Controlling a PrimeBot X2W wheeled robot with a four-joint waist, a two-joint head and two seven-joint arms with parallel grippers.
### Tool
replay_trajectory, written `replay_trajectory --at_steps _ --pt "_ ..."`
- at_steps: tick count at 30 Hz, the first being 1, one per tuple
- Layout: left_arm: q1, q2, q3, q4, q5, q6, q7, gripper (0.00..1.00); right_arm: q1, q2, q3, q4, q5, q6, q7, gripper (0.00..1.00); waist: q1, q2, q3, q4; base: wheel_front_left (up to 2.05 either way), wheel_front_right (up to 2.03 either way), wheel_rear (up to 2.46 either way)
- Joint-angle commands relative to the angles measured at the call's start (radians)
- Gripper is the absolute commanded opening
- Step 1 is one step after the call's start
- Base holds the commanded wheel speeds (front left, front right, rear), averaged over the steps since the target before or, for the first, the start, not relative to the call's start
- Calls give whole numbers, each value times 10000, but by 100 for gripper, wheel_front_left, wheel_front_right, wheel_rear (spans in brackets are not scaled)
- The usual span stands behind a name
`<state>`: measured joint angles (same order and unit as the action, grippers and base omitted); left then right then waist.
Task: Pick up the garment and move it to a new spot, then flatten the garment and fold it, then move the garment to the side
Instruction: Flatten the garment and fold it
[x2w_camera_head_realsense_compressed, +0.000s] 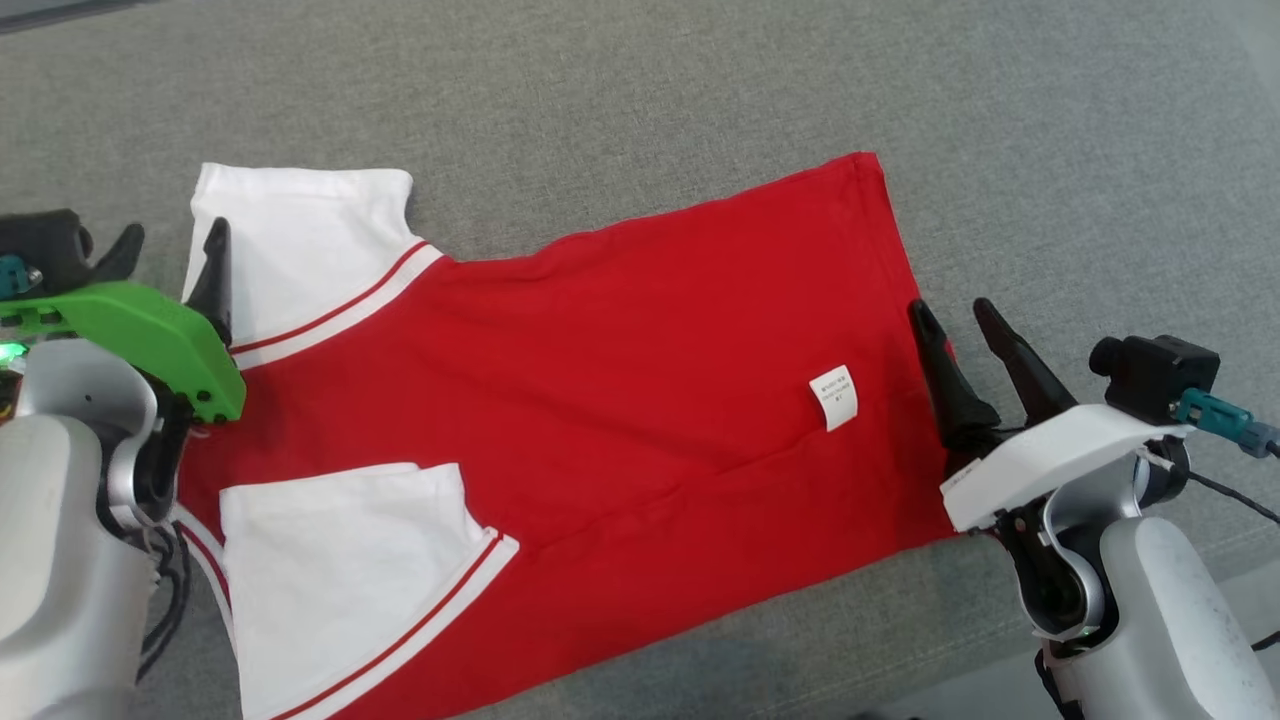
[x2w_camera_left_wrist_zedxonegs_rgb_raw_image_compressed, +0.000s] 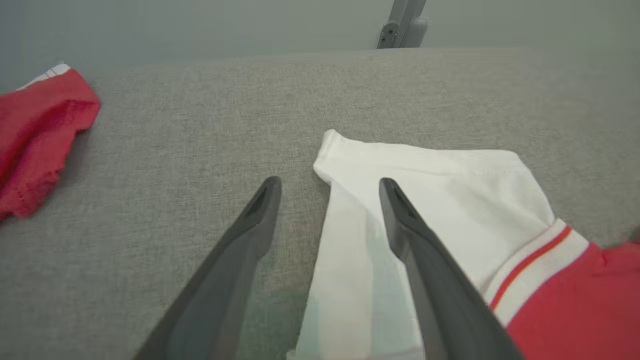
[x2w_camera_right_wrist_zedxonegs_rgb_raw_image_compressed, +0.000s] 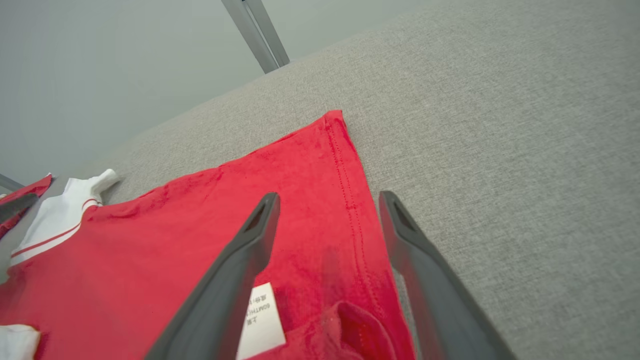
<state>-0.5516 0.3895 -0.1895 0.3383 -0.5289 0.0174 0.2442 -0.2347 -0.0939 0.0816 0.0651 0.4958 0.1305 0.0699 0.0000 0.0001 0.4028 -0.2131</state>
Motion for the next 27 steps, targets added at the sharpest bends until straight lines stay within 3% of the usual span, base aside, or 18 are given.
replay_trajectory --at_steps 1,12,13,14,15,16,27 --pt "-311 163 5 200 126 -19 85 100 -185 -52 63 34 64 4 -82 100 0 -1 471 -345 0 0 0" --pt "-1508 487 -395 1358 333 -268 785 100 -559 -257 266 260 218 4 -361 100 0 -1 828 -487 0 0 0" --pt "-1524 527 -506 1447 433 -302 862 62 -618 -289 277 269 184 4 -373 100 0 -1 824 -485 0 0 0" --pt "-1540 546 -596 1519 504 -323 887 36 -672 -320 289 281 136 4 -374 100 0 -1 811 -477 0 0 0" --pt "-1552 517 -633 1562 524 -333 841 13 -715 -352 299 284 100 4 -360 100 0 -1 785 -457 0 0 0" --pt "-1559 431 -632 1587 467 -361 773 0 -764 -405 305 293 76 4 -335 100 0 -1 750 -425 0 0 0" --pt "-1263 -73 -770 1025 367 -587 -606 0 -2473 -1634 764 1070 -1389 2 852 100 0 -1 348 396 0 0 0"
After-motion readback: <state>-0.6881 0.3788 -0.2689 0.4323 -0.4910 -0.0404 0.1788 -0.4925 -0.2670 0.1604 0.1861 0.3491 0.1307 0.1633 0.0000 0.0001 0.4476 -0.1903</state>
